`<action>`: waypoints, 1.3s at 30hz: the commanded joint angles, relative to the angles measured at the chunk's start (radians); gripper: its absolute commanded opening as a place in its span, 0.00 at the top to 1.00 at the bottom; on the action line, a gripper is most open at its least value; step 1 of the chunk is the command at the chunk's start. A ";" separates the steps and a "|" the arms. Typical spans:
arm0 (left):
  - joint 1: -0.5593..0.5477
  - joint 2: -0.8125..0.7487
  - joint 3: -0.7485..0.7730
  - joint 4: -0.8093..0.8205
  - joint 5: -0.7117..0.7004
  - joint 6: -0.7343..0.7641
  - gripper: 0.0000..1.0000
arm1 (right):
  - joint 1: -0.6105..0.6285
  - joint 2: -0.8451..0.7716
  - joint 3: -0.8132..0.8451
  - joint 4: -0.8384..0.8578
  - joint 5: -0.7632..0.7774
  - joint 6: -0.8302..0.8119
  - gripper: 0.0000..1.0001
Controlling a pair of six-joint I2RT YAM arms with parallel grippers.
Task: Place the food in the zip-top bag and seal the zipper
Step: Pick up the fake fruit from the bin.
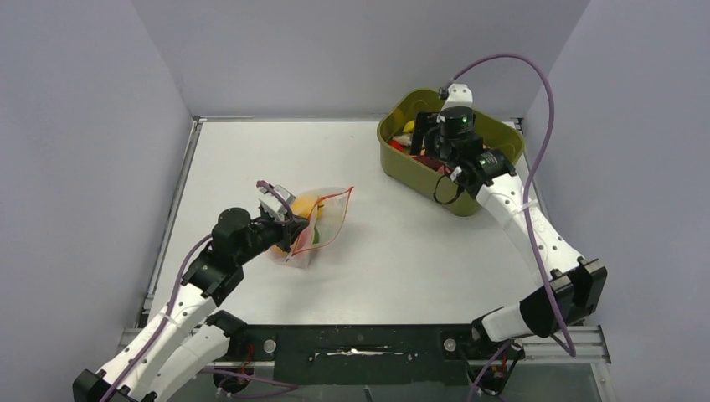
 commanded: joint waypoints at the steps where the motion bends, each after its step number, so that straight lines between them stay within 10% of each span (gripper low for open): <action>1: -0.007 -0.044 -0.038 0.125 0.032 -0.010 1.00 | -0.103 0.087 0.076 -0.047 0.080 -0.166 0.24; 39: -0.022 -0.034 -0.045 0.131 -0.023 0.029 1.00 | -0.370 0.850 0.565 0.168 0.091 -0.370 0.28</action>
